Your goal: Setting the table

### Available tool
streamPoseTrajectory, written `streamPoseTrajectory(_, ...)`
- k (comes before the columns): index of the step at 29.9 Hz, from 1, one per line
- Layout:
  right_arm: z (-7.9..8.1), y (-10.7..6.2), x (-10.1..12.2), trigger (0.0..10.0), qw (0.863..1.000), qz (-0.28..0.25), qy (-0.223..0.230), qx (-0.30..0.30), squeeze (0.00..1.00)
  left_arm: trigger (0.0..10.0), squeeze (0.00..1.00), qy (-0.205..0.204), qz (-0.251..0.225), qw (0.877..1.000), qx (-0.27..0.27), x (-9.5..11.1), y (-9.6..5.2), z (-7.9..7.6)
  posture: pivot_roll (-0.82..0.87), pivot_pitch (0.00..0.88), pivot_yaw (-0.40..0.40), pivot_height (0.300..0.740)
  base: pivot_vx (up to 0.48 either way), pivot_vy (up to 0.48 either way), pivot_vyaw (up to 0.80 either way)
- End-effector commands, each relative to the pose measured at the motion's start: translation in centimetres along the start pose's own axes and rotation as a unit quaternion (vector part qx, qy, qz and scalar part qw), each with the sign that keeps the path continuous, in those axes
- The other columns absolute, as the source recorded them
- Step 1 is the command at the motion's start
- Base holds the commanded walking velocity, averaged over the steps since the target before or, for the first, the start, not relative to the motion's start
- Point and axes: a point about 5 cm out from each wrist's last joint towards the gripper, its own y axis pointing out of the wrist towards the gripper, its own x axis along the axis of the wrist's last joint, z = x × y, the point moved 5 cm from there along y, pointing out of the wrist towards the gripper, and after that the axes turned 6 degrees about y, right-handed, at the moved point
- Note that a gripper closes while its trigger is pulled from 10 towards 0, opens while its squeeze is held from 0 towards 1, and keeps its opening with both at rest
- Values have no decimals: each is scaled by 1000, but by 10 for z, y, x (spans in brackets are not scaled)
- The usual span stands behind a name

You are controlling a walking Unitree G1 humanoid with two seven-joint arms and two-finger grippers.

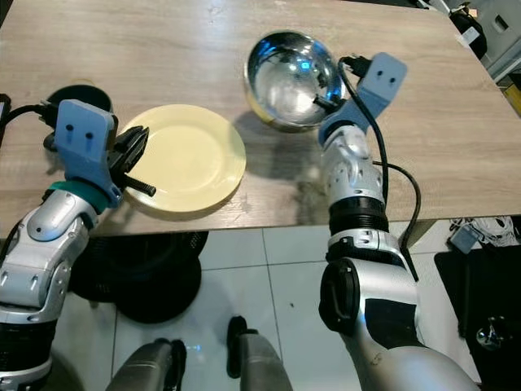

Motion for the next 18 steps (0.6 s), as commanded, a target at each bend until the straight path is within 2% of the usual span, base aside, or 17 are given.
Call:
streamPoseTrajectory(1, -6, -1, 3, 10000, 1000, -17, -11, -8, 0, 10000, 0, -2, 10, 1000, -6, -5, -1, -5, 127, 141, -65, 740, 0, 0, 0)
streamPoseTrajectory(15, 11, -7, -14, 10000, 999, -6, -42, 23, 0, 10000, 0, -2, 9, 1000, -6, -5, 0, -5, 134, 146, -68, 740, 0, 0, 0)
streamPoseTrajectory(16, 11, -7, -16, 10000, 999, -5, -49, 23, 169, 10000, 0, -2, 10, 1000, -6, -5, -1, -4, 136, 148, -68, 740, 0, 0, 0)
streamPoseTrajectory(18, 11, -7, -17, 10000, 998, -5, -54, 23, 169, 10000, 0, -2, 10, 1000, -5, -4, -1, -4, 136, 148, -68, 740, 0, 0, 0)
